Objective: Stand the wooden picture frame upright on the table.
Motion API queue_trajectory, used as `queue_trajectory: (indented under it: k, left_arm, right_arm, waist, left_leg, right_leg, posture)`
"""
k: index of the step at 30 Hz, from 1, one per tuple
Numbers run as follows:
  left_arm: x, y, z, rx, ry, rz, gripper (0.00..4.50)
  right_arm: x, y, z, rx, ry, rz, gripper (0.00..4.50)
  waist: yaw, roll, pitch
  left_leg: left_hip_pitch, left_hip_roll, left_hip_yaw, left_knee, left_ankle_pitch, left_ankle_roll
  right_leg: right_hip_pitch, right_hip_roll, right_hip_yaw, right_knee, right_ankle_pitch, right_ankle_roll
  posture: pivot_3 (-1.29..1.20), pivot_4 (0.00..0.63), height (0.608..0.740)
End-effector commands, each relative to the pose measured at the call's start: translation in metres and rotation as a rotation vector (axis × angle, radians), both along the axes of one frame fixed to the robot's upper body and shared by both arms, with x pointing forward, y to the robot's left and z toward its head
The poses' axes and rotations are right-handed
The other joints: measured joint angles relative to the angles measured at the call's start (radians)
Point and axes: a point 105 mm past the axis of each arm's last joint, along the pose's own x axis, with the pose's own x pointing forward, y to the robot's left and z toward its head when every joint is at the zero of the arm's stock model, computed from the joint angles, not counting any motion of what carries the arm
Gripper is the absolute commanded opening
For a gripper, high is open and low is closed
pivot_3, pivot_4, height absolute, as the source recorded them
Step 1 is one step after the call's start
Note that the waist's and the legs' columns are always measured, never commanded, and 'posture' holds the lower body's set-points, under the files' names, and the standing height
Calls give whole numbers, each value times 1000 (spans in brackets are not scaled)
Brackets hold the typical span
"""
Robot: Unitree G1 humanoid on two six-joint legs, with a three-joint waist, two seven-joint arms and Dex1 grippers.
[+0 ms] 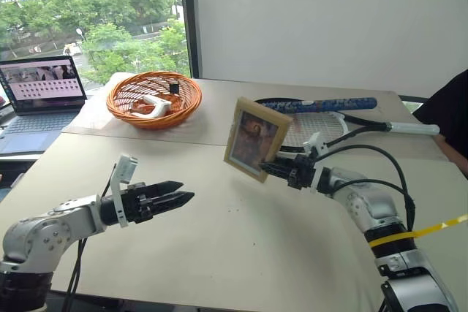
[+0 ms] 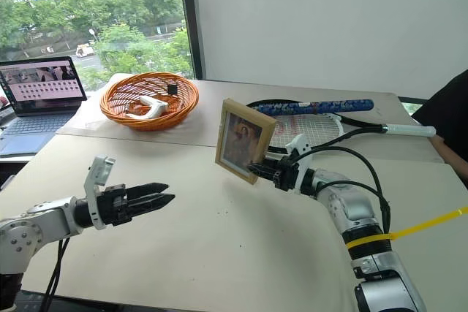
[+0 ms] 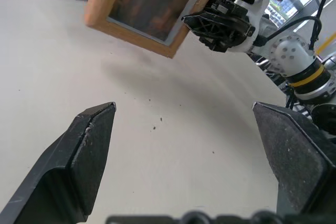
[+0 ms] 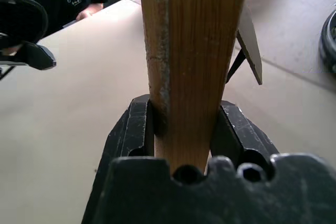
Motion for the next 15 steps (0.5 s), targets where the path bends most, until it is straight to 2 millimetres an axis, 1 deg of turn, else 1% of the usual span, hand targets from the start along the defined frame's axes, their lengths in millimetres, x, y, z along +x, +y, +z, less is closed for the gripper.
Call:
queue_trajectory:
  k: [1,4,8,11,15]
  left_arm:
    - [-2,-1,6,3,-41,-15,4500]
    - [0,1,0,21,-27,-12,4500]
    - [4,0,0,28,-32,-10,4500]
    - [8,0,-1,34,-32,-11,4500]
    - [10,-1,-3,40,-28,-13,4500]
  right_arm:
    - [-2,-9,12,29,57,3,1207]
    - [-6,-14,-5,16,145,-1,1206]
    - [-15,-9,-20,13,209,36,1206]
    - [-20,-3,-25,-13,208,64,1206]
    - [-29,7,-26,-46,166,109,1206]
  waist:
    - [-1,0,0]
    - [-2,0,0]
    - [-1,0,0]
    - [-1,0,0]
    - [-1,0,0]
  left_leg:
    - [-2,0,0,0,0,0]
    - [-5,0,0,0,0,0]
    - [-5,0,0,0,0,1]
    - [-5,0,0,1,0,1]
    - [-5,0,0,1,0,1]
  right_leg:
    - [-2,0,0,0,0,0]
    - [-4,0,0,0,0,0]
    - [-4,0,0,0,0,0]
    - [-4,0,0,0,0,0]
    - [-4,0,0,0,0,0]
  posture:
    - [0,150,697]
    - [0,150,697]
    - [0,150,697]
    - [0,150,697]
    - [0,150,697]
